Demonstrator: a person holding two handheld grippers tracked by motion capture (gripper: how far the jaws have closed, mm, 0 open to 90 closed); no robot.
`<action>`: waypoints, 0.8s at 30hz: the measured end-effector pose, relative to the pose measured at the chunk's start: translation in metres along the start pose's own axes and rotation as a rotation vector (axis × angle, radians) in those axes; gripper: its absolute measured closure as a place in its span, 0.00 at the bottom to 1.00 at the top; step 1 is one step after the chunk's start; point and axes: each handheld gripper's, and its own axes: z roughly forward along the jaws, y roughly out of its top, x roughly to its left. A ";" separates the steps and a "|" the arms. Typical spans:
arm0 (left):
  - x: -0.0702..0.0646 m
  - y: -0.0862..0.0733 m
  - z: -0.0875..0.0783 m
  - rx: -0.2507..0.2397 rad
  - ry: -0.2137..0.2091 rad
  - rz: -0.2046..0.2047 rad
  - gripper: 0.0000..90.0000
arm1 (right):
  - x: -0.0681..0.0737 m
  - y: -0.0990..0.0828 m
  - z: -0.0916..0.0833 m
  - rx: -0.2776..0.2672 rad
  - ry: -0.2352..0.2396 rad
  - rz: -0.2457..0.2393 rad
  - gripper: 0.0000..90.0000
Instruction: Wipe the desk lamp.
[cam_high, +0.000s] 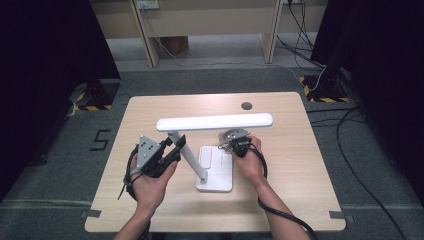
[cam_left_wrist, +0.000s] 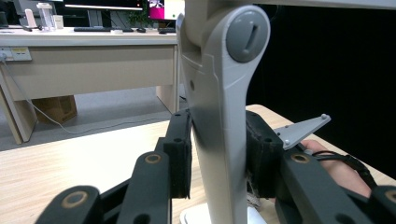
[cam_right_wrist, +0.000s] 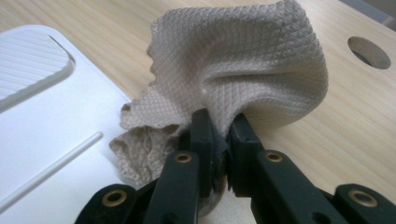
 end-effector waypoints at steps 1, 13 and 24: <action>0.000 0.000 0.000 -0.001 -0.001 0.000 0.73 | 0.000 -0.001 0.001 0.002 -0.005 0.001 0.93; -0.003 -0.001 -0.007 -0.001 -0.015 -0.009 0.72 | -0.013 -0.006 -0.003 0.025 -0.057 0.007 0.92; -0.005 -0.002 -0.010 -0.002 -0.023 -0.014 0.71 | -0.054 -0.027 -0.018 0.061 -0.149 0.105 0.84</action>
